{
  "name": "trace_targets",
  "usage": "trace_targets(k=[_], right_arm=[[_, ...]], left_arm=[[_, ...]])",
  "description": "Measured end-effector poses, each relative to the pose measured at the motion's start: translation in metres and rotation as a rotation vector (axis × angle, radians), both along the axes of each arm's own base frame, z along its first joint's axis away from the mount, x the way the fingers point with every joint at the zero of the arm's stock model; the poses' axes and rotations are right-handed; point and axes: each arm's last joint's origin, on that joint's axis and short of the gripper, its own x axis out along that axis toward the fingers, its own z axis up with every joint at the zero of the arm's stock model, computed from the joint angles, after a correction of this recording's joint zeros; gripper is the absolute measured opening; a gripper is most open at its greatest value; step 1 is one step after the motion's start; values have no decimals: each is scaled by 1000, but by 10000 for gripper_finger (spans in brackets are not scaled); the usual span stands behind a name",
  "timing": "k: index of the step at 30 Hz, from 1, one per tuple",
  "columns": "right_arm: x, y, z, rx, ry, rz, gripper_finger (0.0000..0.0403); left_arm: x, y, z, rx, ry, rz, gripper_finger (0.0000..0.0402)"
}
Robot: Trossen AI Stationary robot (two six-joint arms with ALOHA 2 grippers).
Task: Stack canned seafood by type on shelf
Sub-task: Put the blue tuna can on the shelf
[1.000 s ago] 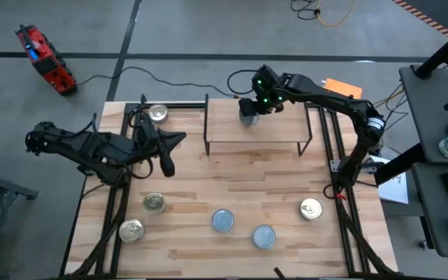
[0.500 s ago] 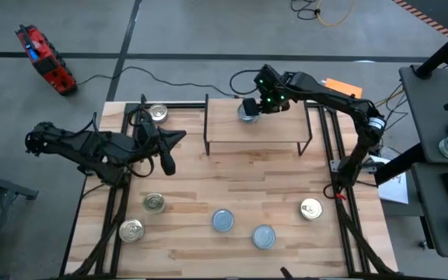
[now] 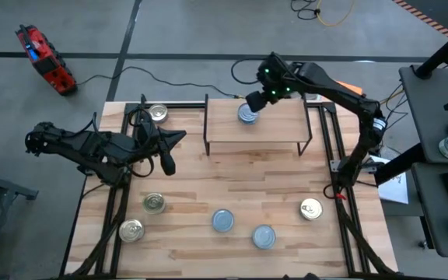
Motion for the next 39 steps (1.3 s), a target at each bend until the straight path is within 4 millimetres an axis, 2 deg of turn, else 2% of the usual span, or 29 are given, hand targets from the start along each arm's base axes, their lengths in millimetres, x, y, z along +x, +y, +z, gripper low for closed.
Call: trace_targets(k=[3,7,8,16,21,31,39], right_arm=[[7,-1,0,-46,-51,27,111],[14,-3,-14,-70,-67,47,28],[17,-3,-19,-74,-71,52,20],[19,-3,-55,-56,-9,46,10],[18,-4,-70,-88,50,22,9],[13,-5,-76,-137,131,0,9],[-1,-1,-71,-162,303,4,9]], left_arm=[[0,0,0,2,1,0,0],[0,0,0,1,1,0,0],[0,0,0,2,1,-1,0],[0,0,0,2,1,0,0],[0,0,0,2,0,0,0],[0,0,0,2,1,0,0],[0,0,0,0,1,0,0]])
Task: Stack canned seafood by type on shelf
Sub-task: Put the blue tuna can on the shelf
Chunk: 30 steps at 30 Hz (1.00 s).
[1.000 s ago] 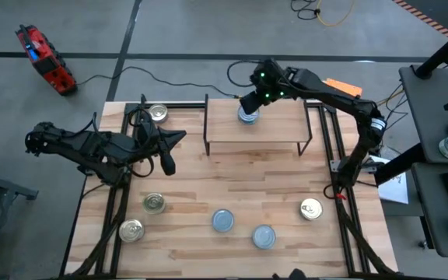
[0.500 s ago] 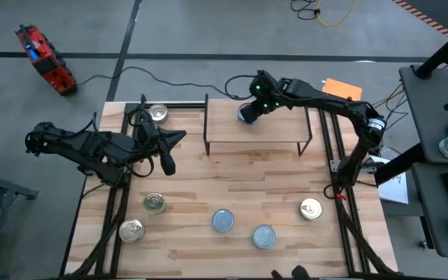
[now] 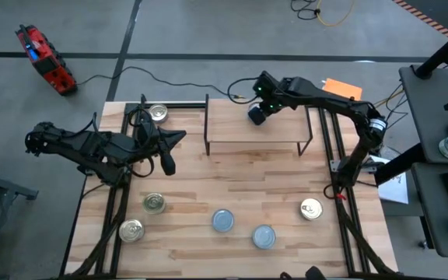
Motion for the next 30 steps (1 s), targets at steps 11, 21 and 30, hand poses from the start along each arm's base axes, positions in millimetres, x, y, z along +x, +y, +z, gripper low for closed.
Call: trace_targets(k=[11,21,30], right_arm=[[-24,4,10,-54,193,-26,9],[-16,5,28,67,-149,34,9],[2,3,8,133,-142,30,9]], left_arm=[[0,0,0,1,2,1,0],[0,0,0,1,2,0,0],[0,0,0,1,2,0,0]])
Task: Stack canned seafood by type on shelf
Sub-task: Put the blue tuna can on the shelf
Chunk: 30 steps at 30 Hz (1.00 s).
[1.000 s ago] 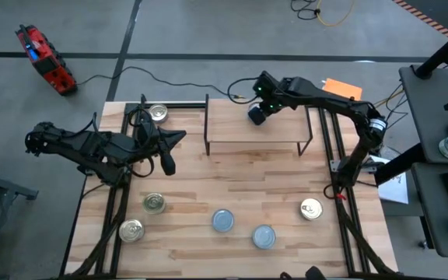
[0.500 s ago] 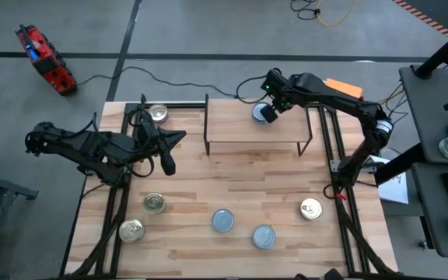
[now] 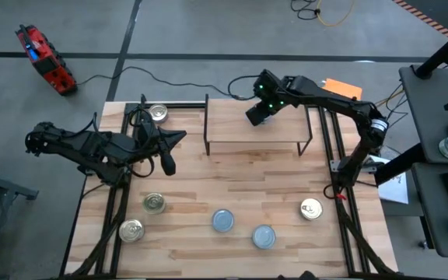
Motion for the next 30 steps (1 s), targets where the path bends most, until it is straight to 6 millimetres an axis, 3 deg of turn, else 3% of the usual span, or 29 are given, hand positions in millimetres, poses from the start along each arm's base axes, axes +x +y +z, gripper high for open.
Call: trace_targets(k=[20,30], right_arm=[[-32,-1,-5,-106,383,-65,9],[-48,-13,-5,-76,444,-116,9]], left_arm=[[0,0,0,-1,0,1,0],[0,0,0,-2,-1,0,0]])
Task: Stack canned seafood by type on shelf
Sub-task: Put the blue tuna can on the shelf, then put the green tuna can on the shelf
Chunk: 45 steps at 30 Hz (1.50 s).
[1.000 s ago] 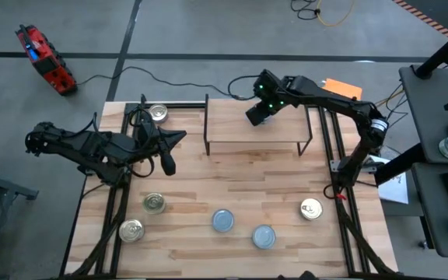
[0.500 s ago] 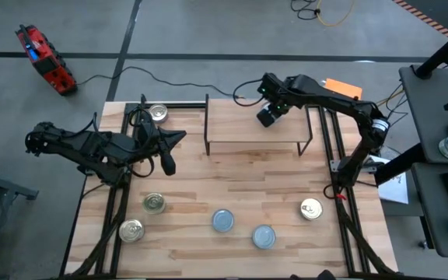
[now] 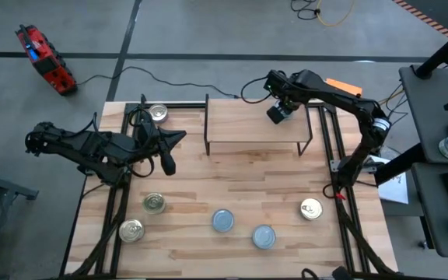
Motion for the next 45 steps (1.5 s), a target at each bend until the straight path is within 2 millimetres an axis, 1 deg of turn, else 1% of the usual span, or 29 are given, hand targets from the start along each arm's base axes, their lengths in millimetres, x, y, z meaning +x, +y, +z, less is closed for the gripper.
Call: trace_targets(k=[9,13,17,20,24,26,29,33,38,42,45], right_arm=[[-10,-11,0,-21,28,-32,9],[-15,-13,0,-3,53,-47,9],[-17,-12,4,-19,35,-57,9],[-19,-8,16,-58,3,-67,9],[-24,-2,40,-113,-78,-85,9],[-26,4,54,-135,-139,-96,9],[-27,19,74,-127,-271,-72,9],[-22,49,92,-95,-451,-15,9],[-16,101,108,-46,-577,76,9],[-10,146,114,22,-647,144,9],[-4,178,116,88,-707,185,9]], left_arm=[[0,0,0,0,0,0,0],[0,0,0,0,0,0,0],[0,0,0,-1,0,0,0],[0,0,0,-2,-1,0,0],[0,0,-1,-35,-14,3,0],[0,-1,-3,-67,-4,-27,0],[-1,-2,-9,-143,43,-106,0],[-3,-5,-21,-276,146,-194,0],[-4,-9,-37,-386,261,-308,0],[-2,-13,-52,-426,331,-408,0],[-1,-15,-67,-450,382,-450,0]])
